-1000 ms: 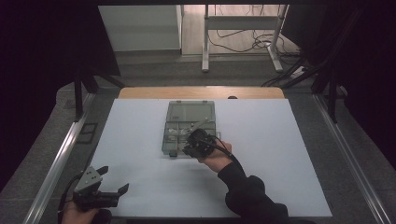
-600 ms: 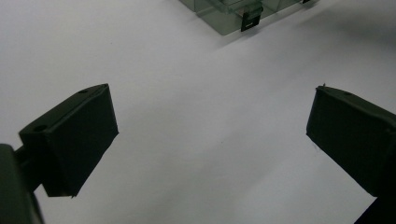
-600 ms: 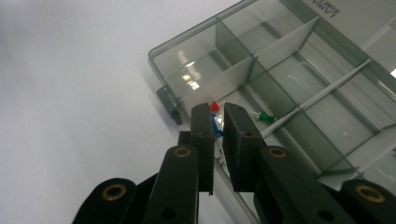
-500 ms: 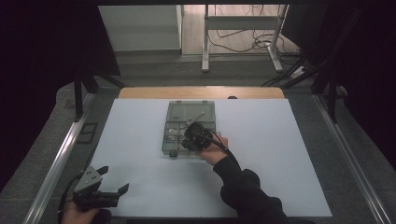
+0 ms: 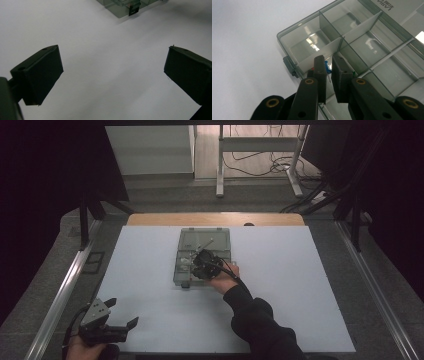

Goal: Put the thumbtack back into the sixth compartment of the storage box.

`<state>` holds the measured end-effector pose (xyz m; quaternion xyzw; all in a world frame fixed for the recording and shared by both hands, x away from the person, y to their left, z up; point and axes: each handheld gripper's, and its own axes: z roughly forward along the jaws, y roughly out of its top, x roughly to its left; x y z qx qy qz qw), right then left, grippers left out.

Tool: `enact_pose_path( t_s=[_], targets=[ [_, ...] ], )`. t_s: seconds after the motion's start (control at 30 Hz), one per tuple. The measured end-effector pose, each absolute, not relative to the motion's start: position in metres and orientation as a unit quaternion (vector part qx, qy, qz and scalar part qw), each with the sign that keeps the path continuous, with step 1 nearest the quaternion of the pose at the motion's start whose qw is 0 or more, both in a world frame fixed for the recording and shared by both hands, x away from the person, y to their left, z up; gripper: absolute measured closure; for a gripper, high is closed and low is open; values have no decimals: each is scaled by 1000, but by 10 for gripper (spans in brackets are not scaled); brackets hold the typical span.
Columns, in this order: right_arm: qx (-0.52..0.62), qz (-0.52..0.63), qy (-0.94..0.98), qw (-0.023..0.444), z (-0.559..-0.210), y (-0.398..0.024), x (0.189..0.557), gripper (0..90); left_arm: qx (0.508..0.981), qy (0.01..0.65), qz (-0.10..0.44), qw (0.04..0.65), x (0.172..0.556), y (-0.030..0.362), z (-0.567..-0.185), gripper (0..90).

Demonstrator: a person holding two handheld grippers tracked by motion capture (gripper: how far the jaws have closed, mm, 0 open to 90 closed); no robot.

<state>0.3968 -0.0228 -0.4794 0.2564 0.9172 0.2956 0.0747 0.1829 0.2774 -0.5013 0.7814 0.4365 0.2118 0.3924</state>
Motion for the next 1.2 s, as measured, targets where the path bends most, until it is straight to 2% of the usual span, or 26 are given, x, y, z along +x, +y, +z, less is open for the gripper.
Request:
enact_pose_path(
  t_s=[0.37, 0.8, 1.0, 1.2],
  targets=[
    [258, 307, 913, 70, -472, -27, 393, 735, 782, 437, 212, 392, 183, 277, -501, 25],
    [253, 311, 915, 52, -464, -42, 384, 571, 782, 437, 212, 390, 183, 277, -501, 25],
    [260, 312, 912, 59, -463, -50, 378, 509, 783, 437, 212, 390, 183, 277, -501, 25],
    [259, 316, 910, 72, -460, -58, 371, 404, 782, 437, 212, 390, 183, 277, -501, 25]
  ],
)
